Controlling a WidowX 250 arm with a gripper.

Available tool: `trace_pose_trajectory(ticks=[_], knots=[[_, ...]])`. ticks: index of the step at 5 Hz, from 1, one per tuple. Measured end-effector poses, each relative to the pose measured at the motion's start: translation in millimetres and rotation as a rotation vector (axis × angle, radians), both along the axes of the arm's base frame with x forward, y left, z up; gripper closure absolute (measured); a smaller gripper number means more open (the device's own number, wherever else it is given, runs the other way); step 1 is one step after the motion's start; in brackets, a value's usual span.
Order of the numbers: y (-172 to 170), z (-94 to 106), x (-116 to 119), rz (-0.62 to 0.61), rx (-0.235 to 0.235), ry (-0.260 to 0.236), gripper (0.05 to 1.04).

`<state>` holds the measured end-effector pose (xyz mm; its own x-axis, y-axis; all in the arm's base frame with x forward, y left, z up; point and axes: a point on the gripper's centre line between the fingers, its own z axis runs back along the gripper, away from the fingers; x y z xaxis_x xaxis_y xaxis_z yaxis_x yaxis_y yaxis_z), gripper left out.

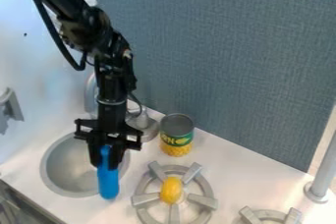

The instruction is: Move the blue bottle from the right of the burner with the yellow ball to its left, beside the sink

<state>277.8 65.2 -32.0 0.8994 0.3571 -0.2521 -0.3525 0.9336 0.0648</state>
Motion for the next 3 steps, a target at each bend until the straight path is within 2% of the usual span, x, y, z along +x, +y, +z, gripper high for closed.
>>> trace_pose_trajectory(ticks=[1, 2, 3], knots=[[1.9, -9.2, 1.4, 0.019, 0.005, 0.051, 0.697], [0.9, -11.6, 2.7, 0.015, 0.003, 0.061, 0.697], [-3.4, -11.6, 0.5, 0.004, -0.029, 0.061, 0.697]])
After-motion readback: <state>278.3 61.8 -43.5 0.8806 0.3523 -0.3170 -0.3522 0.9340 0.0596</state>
